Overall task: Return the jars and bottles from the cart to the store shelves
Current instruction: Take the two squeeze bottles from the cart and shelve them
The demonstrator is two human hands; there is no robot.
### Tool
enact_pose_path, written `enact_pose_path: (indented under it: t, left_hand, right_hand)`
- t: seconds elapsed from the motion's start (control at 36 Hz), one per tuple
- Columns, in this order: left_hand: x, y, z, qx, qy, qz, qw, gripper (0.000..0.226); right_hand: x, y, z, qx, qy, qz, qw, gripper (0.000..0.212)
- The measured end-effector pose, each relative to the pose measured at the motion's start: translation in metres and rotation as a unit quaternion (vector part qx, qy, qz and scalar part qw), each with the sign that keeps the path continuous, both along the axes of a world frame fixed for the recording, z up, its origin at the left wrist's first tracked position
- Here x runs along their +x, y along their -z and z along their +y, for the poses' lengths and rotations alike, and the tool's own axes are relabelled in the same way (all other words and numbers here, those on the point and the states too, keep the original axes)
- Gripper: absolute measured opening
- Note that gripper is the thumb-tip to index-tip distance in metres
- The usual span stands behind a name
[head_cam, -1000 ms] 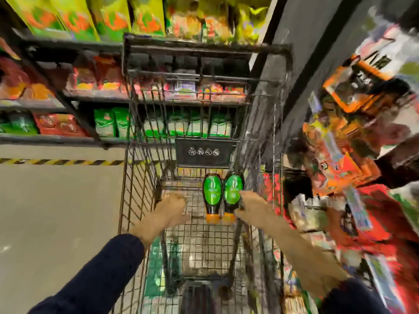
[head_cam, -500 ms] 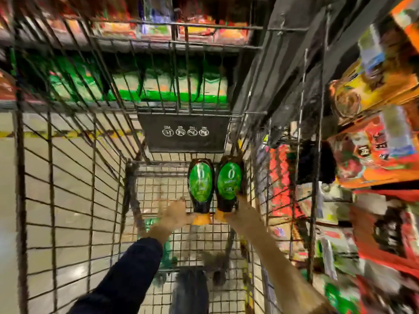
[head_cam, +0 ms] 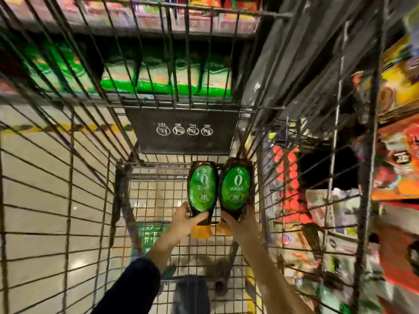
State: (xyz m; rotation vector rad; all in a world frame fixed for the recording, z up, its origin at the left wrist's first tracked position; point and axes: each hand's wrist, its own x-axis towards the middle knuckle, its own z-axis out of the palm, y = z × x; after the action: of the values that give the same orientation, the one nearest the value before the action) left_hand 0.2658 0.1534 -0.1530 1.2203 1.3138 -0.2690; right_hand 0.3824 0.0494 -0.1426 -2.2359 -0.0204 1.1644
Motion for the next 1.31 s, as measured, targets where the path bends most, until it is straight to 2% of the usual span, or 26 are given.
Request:
enact_pose_path:
  t: [0.06,0.19,0.31,0.42,0.44,0.53,0.58,0.61,0.64,0.72,0.78,0.81,0.86,0.89,0.92,0.97,1.06,1.11,1.14,1.19,1.22,1.25,1.28,1.31]
  left_hand:
    - [-0.002,0.001,0.001,-0.009,-0.010,0.002,1.000,0.056]
    - [-0.008,0.004,0.005,-0.043,-0.044,-0.013,0.998,0.051]
    - [-0.016,0.001,0.010,-0.075,-0.066,-0.018,0.995,0.051]
    - [-0.026,-0.005,0.009,-0.127,-0.085,-0.051,0.987,0.030]
    - [-0.030,-0.006,0.008,-0.140,-0.089,-0.047,0.985,0.037]
    - [-0.042,-0.005,0.006,-0.158,-0.115,-0.041,0.980,0.090]
    - [-0.052,0.003,0.006,-0.156,-0.130,-0.037,0.978,0.110]
    - [-0.054,0.002,0.005,-0.159,-0.133,-0.032,0.978,0.109]
    - [-0.056,-0.001,0.005,-0.160,-0.129,-0.028,0.978,0.099]
    - [-0.058,-0.012,0.005,-0.155,-0.119,-0.041,0.980,0.049]
    - [-0.057,-0.018,0.006,-0.134,-0.109,-0.038,0.984,0.042]
    - [-0.057,-0.019,0.006,-0.126,-0.113,-0.038,0.985,0.039]
    - [-0.057,-0.025,0.006,-0.117,-0.145,-0.037,0.982,0.027]
    - [-0.056,-0.031,0.006,-0.116,-0.156,-0.037,0.980,0.025]
    - [-0.058,-0.033,0.005,-0.118,-0.160,-0.042,0.979,0.025]
    - [-0.060,-0.042,0.003,-0.125,-0.164,-0.042,0.978,0.026]
    - [-0.062,-0.063,0.003,-0.119,-0.191,-0.048,0.973,0.045]
    - [-0.064,-0.076,0.000,-0.118,-0.192,-0.062,0.972,0.059]
    - [-0.064,-0.085,-0.001,-0.112,-0.186,-0.066,0.974,0.050]
    - [-0.066,-0.102,-0.003,-0.091,-0.185,-0.080,0.975,0.020]
    - [-0.066,-0.113,-0.005,-0.083,-0.185,-0.085,0.975,0.018]
    - [-0.069,-0.122,-0.006,-0.079,-0.174,-0.092,0.977,0.020]
    - [-0.072,-0.136,-0.009,-0.070,-0.168,-0.102,0.978,0.030]
    - [-0.075,-0.146,-0.012,-0.064,-0.160,-0.115,0.978,0.045]
  right_hand:
    - [0.001,0.003,0.002,0.017,0.033,0.012,0.999,0.066]
    - [0.010,0.018,0.004,0.001,0.035,0.005,0.999,0.081]
    - [0.015,0.023,0.009,-0.020,0.057,0.015,0.998,0.077]
    - [0.013,0.021,0.011,-0.004,0.083,0.007,0.997,0.070]
    - [0.014,0.022,0.011,0.006,0.086,0.008,0.996,0.068]
    - [0.017,0.022,0.012,0.019,0.064,0.014,0.998,0.064]
    - [0.018,0.021,0.016,0.014,0.022,0.014,1.000,0.061]
    - [0.018,0.019,0.017,0.012,-0.002,0.013,1.000,0.058]
    - [0.018,0.017,0.019,0.008,-0.017,0.013,1.000,0.056]
    - [0.019,0.012,0.023,0.004,-0.042,0.015,0.999,0.060]
    - [0.016,0.007,0.025,0.005,-0.040,0.036,0.999,0.061]
    - [0.015,0.005,0.023,0.008,-0.031,0.043,0.999,0.065]
    - [0.015,0.005,0.021,0.020,-0.002,0.058,0.998,0.089]
    - [0.014,0.000,0.020,0.027,0.001,0.072,0.997,0.093]
    - [0.013,-0.008,0.018,0.036,0.008,0.083,0.996,0.080]
    - [0.008,-0.027,0.013,0.066,0.014,0.104,0.992,0.035]
    - [0.000,-0.048,0.007,0.119,0.025,0.118,0.986,0.024]
    - [-0.005,-0.066,0.005,0.139,0.038,0.125,0.982,0.023]
    - [-0.006,-0.074,0.004,0.149,0.050,0.133,0.979,0.028]
    - [-0.007,-0.093,0.001,0.171,0.075,0.155,0.970,0.059]
    - [-0.008,-0.099,-0.001,0.183,0.076,0.159,0.967,0.077]
    - [-0.008,-0.107,-0.005,0.197,0.072,0.162,0.964,0.085]
    - [-0.012,-0.122,-0.008,0.202,0.059,0.154,0.965,0.080]
    - [-0.013,-0.137,-0.015,0.209,0.051,0.139,0.967,0.062]
